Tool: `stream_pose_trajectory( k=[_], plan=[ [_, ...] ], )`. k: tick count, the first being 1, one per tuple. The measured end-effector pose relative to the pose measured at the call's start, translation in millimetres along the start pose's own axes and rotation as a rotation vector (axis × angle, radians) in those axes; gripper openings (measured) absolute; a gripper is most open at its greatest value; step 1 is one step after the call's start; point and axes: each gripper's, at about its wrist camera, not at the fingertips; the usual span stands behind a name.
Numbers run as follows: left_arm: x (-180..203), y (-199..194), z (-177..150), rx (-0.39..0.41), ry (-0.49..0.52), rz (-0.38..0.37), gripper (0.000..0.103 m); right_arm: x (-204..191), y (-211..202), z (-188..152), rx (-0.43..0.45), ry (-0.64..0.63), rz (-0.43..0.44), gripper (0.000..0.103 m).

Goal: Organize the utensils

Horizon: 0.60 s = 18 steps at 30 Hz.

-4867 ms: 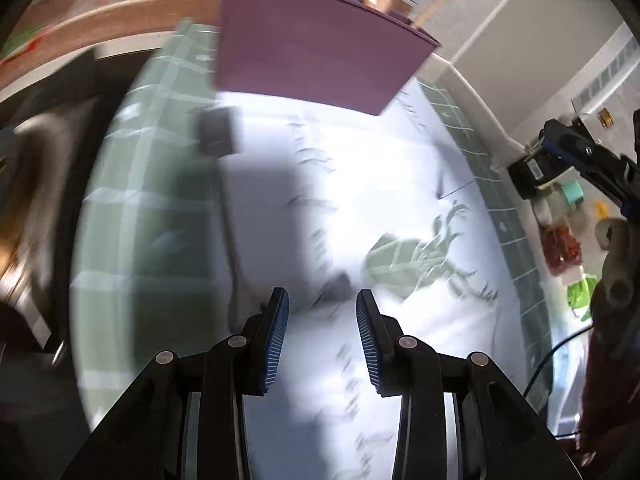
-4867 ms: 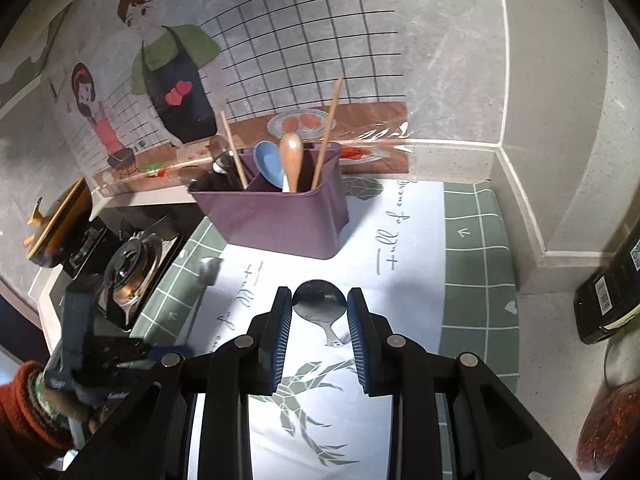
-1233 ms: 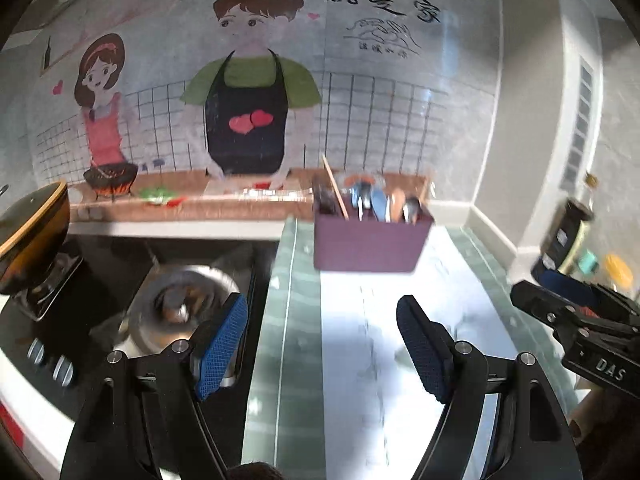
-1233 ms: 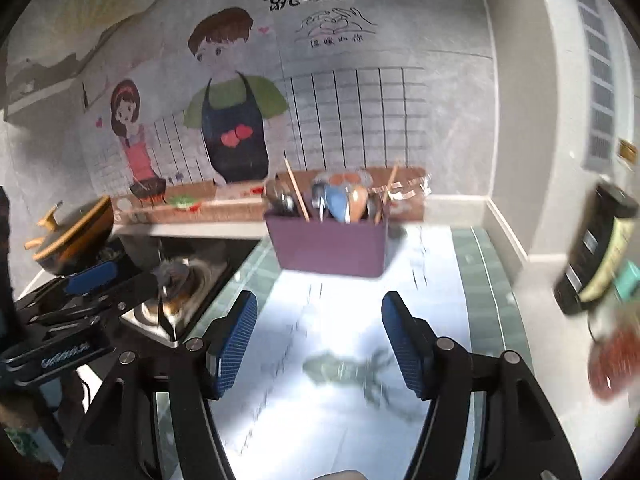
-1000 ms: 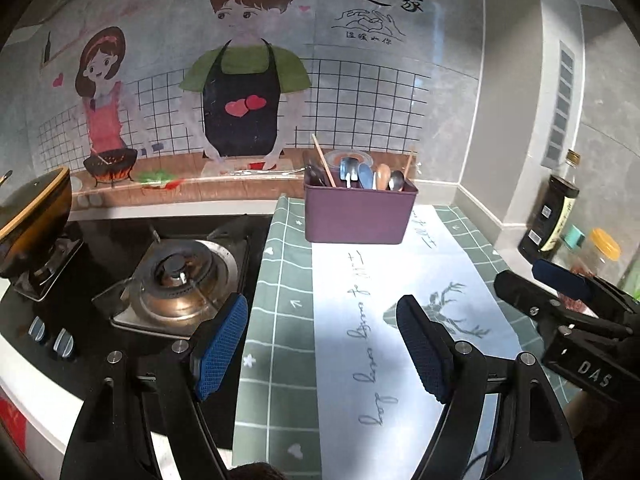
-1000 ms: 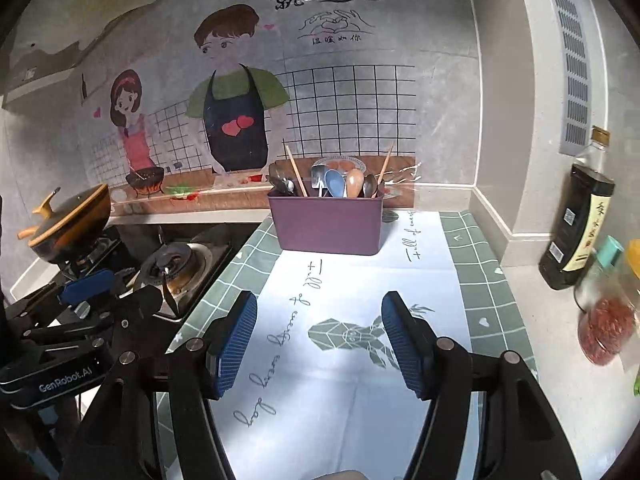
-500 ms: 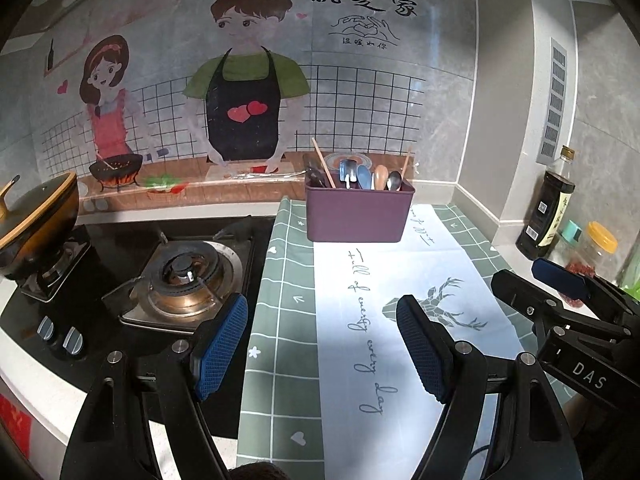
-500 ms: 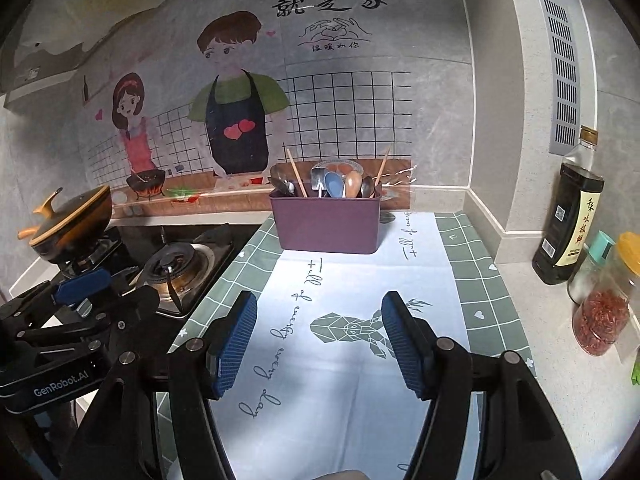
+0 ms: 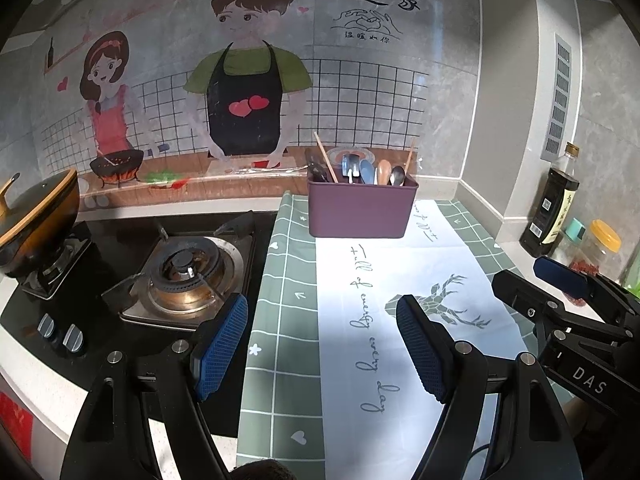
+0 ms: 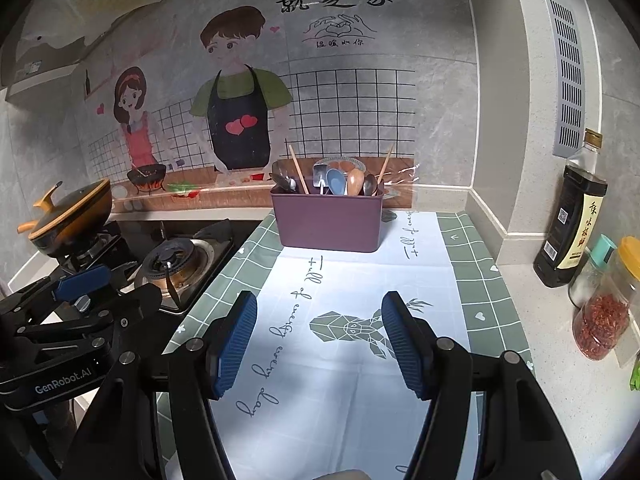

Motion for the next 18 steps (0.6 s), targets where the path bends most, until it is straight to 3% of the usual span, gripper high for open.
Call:
stream_pose_trajectory(
  k=[18],
  plan=[
    [-5.4,1.1,-0.8,-0.014,-0.01,0.001,0.076,-4.1,3.5,0.7,-0.006,-0.004,-0.003,0.062]
  ],
)
Point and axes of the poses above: each gripper's, at about its wrist camera, not at the fingertips, and y roughly the way its jaws point, x to its right, z to its top, and after that the axes turned 11 degrees about -y, right-handed
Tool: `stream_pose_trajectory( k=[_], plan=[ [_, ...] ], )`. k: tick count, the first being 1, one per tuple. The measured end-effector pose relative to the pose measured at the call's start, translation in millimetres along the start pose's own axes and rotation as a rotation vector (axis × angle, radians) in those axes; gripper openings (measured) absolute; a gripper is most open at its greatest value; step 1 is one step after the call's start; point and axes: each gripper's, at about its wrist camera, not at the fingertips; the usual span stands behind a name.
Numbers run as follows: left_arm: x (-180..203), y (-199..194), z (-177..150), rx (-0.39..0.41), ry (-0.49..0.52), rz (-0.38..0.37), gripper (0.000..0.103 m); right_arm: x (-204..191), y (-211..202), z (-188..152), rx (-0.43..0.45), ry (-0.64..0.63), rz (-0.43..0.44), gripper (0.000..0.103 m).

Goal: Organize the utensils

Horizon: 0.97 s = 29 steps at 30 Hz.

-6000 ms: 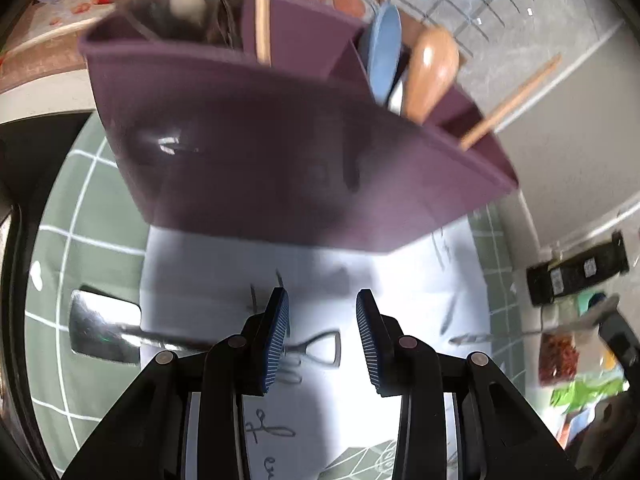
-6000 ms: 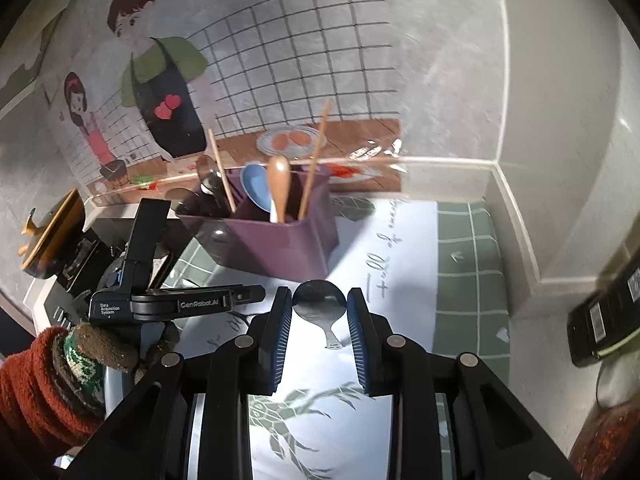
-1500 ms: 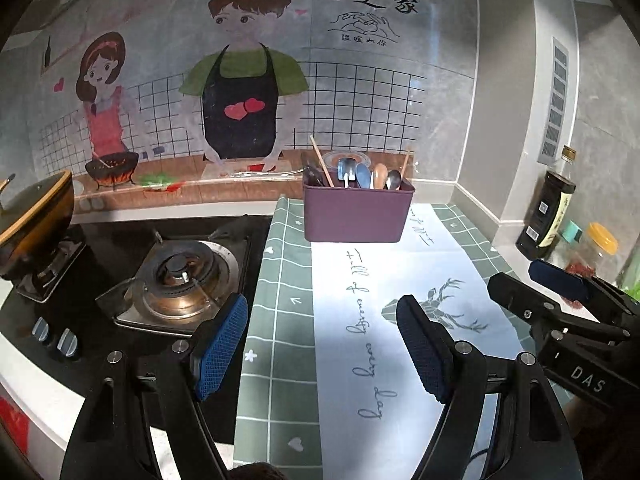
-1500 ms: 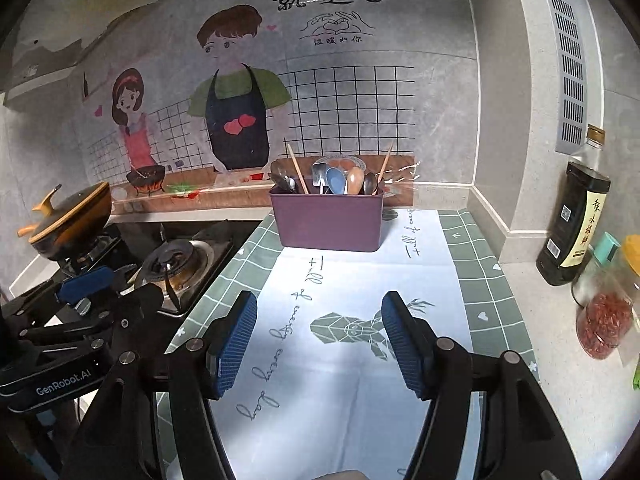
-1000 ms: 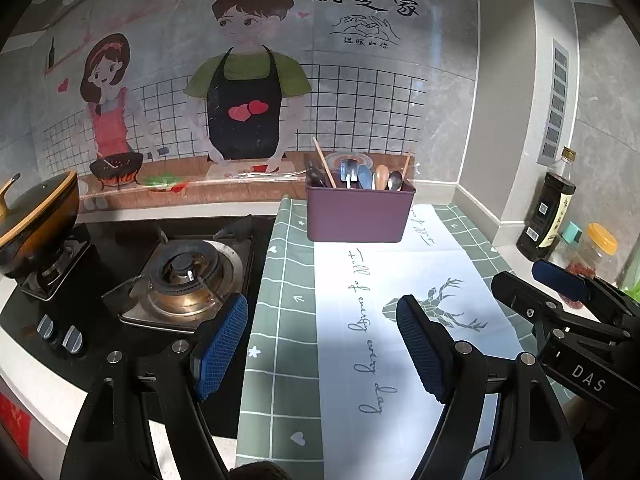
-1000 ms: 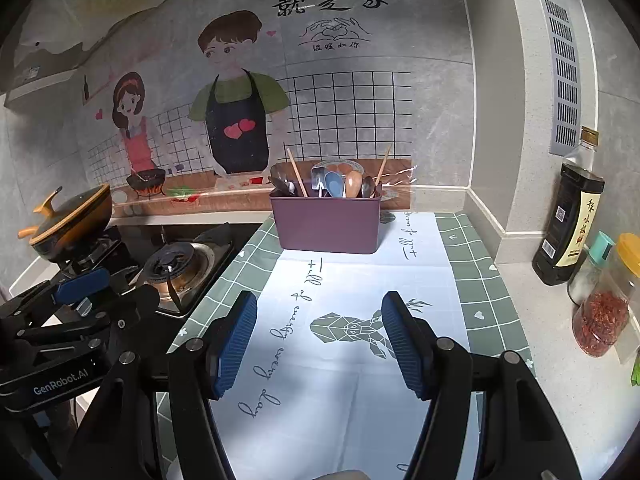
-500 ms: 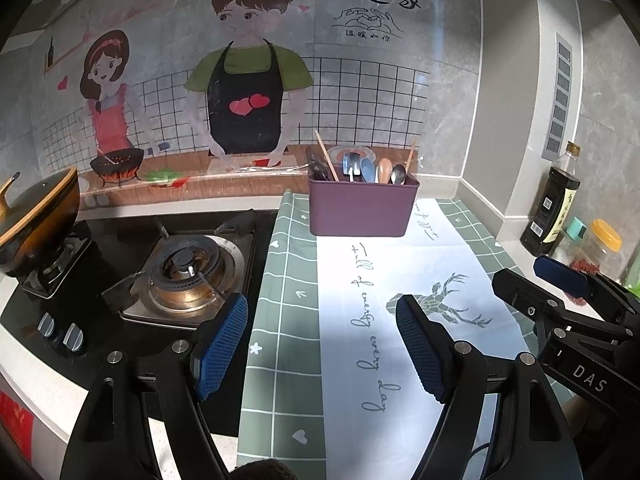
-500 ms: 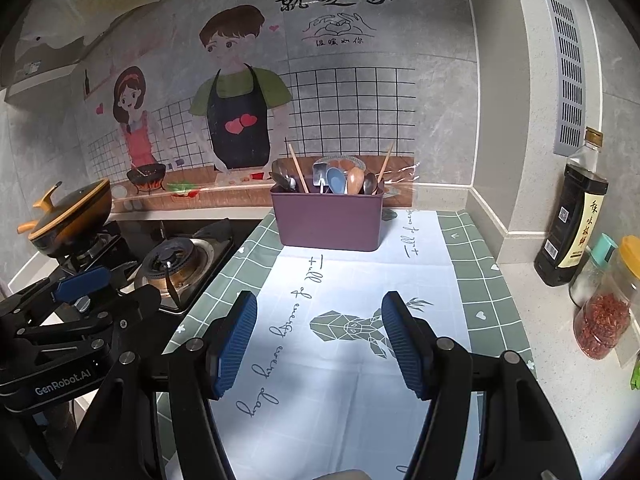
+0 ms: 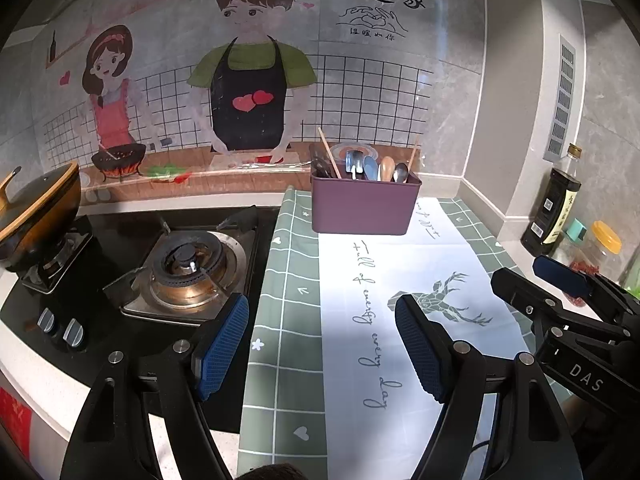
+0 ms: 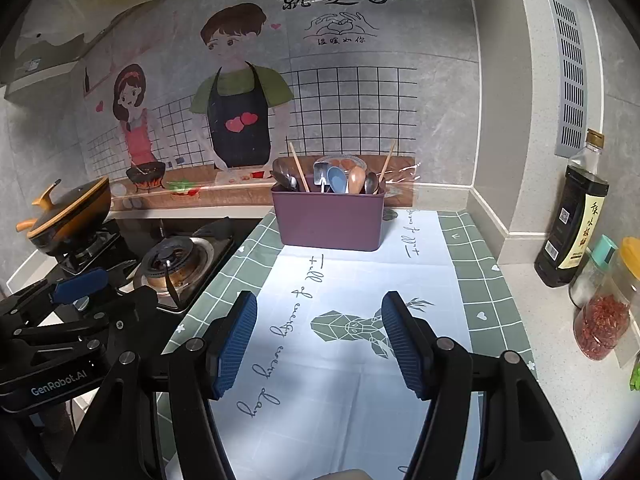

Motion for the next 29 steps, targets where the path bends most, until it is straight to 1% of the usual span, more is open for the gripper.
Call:
stream_pose_trajectory(
  k=[22,29],
  plan=[
    [-1.7,0.3,0.2,-0.004,-0.004,-0.002,0.076,5.0,1.9,-3.9,-0.012,-0.011,-0.02,0.062],
    [4.7,-6.7,-1.2,0.027,-0.005,0.009,0.076,7.5,1.5,-5.4,-0.012,-0.015,-0.024,0.062]
  ],
)
Point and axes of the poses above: each gripper's, at about its wrist camera, not at the fingertips, and y roughly the way its jaws point, x to its right, z to its top, and after that the axes turned 11 degrees about -y, right-handed
